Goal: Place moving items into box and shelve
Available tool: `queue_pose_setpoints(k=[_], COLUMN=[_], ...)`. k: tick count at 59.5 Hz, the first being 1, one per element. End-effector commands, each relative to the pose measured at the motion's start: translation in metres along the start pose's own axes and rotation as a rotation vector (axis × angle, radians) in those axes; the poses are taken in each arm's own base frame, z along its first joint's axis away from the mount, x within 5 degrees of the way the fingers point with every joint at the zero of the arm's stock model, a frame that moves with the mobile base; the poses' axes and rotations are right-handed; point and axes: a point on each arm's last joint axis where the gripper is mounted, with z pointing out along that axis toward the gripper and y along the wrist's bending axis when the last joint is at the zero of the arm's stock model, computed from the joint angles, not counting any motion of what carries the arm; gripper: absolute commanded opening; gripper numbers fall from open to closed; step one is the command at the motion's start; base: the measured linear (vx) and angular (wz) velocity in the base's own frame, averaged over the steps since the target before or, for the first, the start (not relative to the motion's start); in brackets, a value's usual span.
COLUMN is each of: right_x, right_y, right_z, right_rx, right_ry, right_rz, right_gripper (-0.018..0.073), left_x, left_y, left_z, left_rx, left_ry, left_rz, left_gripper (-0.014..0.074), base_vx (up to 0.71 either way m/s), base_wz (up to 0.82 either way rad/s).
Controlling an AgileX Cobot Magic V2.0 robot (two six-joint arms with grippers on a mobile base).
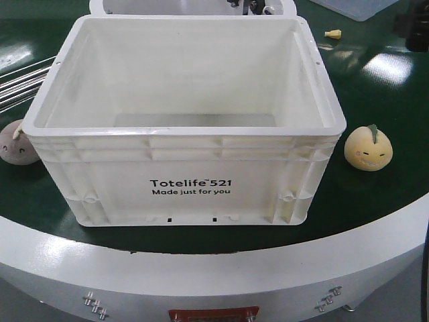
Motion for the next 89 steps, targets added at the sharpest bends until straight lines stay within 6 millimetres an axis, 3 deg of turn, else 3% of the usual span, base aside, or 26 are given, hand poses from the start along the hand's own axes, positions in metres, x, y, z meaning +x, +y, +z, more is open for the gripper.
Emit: queue_pose_setpoints(k=[1,15,35,89], right_x=[-0.016,-0.015,-0.018,-0.018], right_y=[0.002,0.007,0.008,0.007], right_z=[-0.003,0.015,0.017,0.017], right_rx=[-0.02,-0.031,-0.046,-0.035], right_ry=[-0.094,-0.077,-0.118,-0.113], right_rz=[-0.011,-0.017,0.008,-0.004], right_gripper=[0.0618,0.0606,0.0594,0.0594], left_x=[-0.014,-0.012,-0.009,-0.011], left_y=[-0.001,0.0,0.022,0.011], left_z=[0.0,0.009,0.015,0.015], left_rx=[0.027,-0.003,-0.08,0.035], left_ry=[-0.064,-0.057,-0.054,-0.083], left_rz=[-0.062,0.017,-0.006,-0.014], left_gripper=[0.0424,0.0382,0.0316,0.0317], base_vx=[0.0,0.0,0.0,0.0], base_wz=[0.0,0.0,0.0,0.0])
